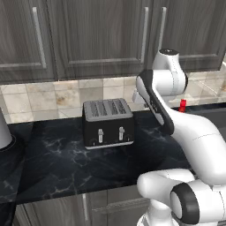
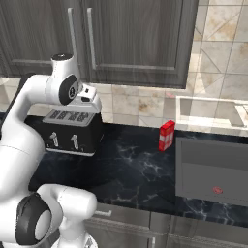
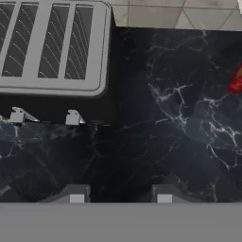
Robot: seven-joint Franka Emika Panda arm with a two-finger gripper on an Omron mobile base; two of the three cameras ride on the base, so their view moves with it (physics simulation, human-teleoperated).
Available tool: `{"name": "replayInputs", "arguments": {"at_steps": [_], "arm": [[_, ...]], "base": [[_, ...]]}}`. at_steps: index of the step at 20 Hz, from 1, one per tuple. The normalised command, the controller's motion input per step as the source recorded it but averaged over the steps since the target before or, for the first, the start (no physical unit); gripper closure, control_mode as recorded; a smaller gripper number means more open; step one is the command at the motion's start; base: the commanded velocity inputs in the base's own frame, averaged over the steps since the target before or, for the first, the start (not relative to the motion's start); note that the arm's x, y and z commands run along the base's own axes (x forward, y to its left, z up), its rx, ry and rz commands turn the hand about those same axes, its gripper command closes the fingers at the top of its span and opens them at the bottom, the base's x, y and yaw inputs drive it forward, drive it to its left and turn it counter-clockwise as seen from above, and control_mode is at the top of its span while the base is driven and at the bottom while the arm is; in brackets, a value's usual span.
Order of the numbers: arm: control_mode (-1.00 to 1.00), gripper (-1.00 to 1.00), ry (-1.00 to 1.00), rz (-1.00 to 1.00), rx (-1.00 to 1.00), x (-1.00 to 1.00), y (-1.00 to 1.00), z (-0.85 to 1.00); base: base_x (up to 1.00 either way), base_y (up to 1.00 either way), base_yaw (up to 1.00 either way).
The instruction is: Open the cabinet. Pick the bar soap and place it next to the sink. Then close the cabinet.
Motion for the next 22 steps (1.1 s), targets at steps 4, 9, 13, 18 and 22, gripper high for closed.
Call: {"name": "replayInputs", "arguments": {"at_steps": [4, 9, 13, 18, 22], "arm": [[-1.0, -1.0, -0.02, 0.0, 0.0, -0.07, 0.0, 0.0], [-1.0, -1.0, -0.05, -0.02, 0.01, -0.15, -0.01, 0.02], [-1.0, -1.0, -0.19, -0.02, 0.1, -0.26, -0.29, 0.24], [-1.0, -1.0, -0.27, 0.0, 0.12, -0.42, -0.19, 0.66], [-1.0, -1.0, -0.28, 0.0, 0.1, -0.46, -0.26, 0.73]], "base": [[0.0, 0.0, 0.0], [0.0, 0.0, 0.0], [0.0, 0.0, 0.0], [0.0, 0.0, 0.0], [0.0, 0.0, 0.0]]}}
